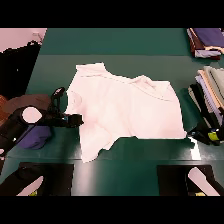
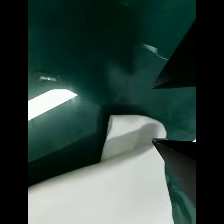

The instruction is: Fold the shirts.

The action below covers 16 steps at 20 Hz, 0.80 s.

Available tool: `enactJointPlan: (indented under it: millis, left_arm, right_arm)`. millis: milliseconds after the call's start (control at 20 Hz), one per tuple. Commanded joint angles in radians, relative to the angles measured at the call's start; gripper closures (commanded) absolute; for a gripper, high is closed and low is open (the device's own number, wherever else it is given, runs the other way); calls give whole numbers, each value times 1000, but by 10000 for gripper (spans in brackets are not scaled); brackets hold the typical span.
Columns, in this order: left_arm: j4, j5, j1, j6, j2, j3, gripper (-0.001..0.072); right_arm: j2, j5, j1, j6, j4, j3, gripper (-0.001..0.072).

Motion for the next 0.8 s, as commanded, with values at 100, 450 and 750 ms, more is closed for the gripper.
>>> enactJointPlan:
  millis: [100,450,750]
  left_arm:
    - [3,-14,0,0,1,5,681]
    - [2,-15,0,0,1,7,681]
    - [187,-121,19,-28,42,251,681]
  right_arm:
    - [-97,-88,-15,-21,108,-35,405]
    - [-121,-56,-13,-127,142,-35,695]
    - [80,-42,16,-134,214,85,696]
